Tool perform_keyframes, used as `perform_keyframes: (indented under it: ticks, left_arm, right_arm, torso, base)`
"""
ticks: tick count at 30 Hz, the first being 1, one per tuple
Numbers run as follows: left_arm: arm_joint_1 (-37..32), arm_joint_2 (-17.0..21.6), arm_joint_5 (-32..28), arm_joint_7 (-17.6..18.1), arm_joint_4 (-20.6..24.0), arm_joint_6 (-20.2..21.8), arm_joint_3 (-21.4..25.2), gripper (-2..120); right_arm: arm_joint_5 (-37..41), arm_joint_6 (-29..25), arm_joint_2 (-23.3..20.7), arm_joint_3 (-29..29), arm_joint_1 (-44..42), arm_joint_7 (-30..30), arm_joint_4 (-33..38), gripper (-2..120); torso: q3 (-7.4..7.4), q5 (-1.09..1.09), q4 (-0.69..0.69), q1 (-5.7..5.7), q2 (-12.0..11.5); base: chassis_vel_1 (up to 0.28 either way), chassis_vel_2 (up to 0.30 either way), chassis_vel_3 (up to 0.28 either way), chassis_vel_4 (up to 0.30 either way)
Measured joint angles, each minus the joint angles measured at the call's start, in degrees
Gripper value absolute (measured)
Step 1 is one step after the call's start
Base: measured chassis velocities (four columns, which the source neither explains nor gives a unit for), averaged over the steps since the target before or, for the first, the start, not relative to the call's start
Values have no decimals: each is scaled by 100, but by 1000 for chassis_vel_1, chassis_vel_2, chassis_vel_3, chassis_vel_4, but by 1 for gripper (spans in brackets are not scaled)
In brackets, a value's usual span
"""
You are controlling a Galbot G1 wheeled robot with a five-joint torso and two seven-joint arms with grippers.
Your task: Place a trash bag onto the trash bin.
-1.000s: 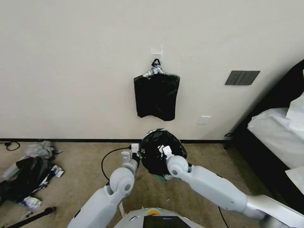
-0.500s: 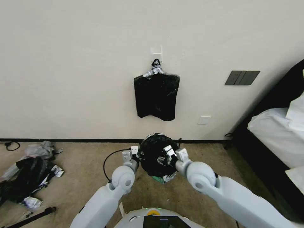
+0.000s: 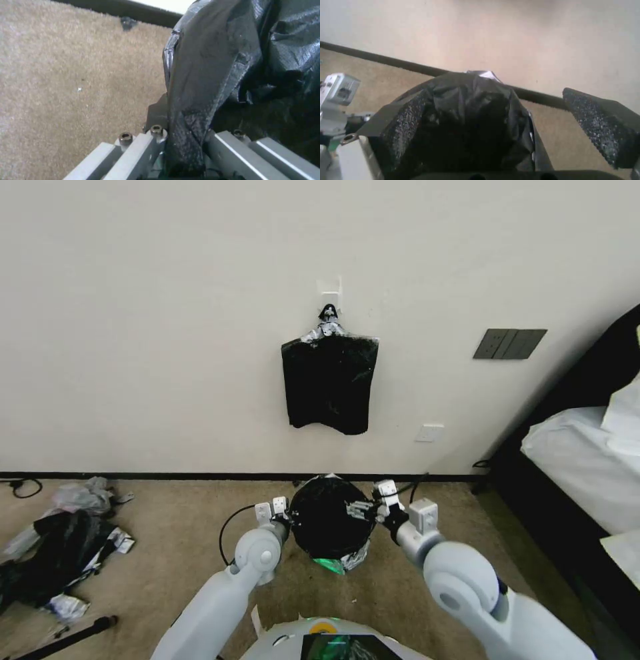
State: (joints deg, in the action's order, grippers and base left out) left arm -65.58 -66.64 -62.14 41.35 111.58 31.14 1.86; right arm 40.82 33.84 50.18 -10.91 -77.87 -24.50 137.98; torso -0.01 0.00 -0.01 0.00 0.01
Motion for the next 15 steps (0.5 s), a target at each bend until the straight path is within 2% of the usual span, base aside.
perform_keyframes:
  ticks: [3, 6, 8, 9, 12, 13, 15]
  left_arm:
    - [24, -31, 12, -41, -91, 5, -13, 1]
    - [30, -49, 37, -58, -116, 11, -22, 7]
    - [24, -54, 106, -111, -120, 11, -21, 19]
    - [24, -54, 106, -111, -120, 11, -21, 19]
    - [-33, -24, 183, -255, -77, 13, 6, 31]
    - [-33, -24, 183, -255, -77, 13, 6, 31]
    - [-61, 8, 212, -324, 11, 70, 30, 41]
  right_arm:
    - [-186, -24, 125, -3, -136, 61, 0, 100]
    - [-228, -26, 184, 0, -155, 71, -6, 100]
    - [-249, -26, 226, 9, -156, 73, -16, 100]
    - [-249, -26, 226, 9, -156, 73, -16, 100]
    - [-250, -26, 259, -24, -176, 72, -27, 100]
    - [-250, -26, 259, -24, -176, 72, -27, 100]
    - [-253, -39, 303, -68, -206, 72, -43, 100]
  torso:
    - [0, 0, 0, 0, 0]
    - [0, -1, 1, 0, 0]
    - [0, 0, 1, 0, 0]
    - [0, 0, 1, 0, 0]
    - [0, 0, 2, 0, 0]
    - [0, 0, 2, 0, 0]
    - [0, 0, 1, 0, 0]
  base:
    - [0, 0, 0, 0]
    - [0, 0, 0, 0]
    - [0, 0, 0, 0]
    - [0, 0, 0, 0]
    - [0, 0, 0, 0]
    - [0, 0, 0, 0]
    - [0, 0, 0, 0]
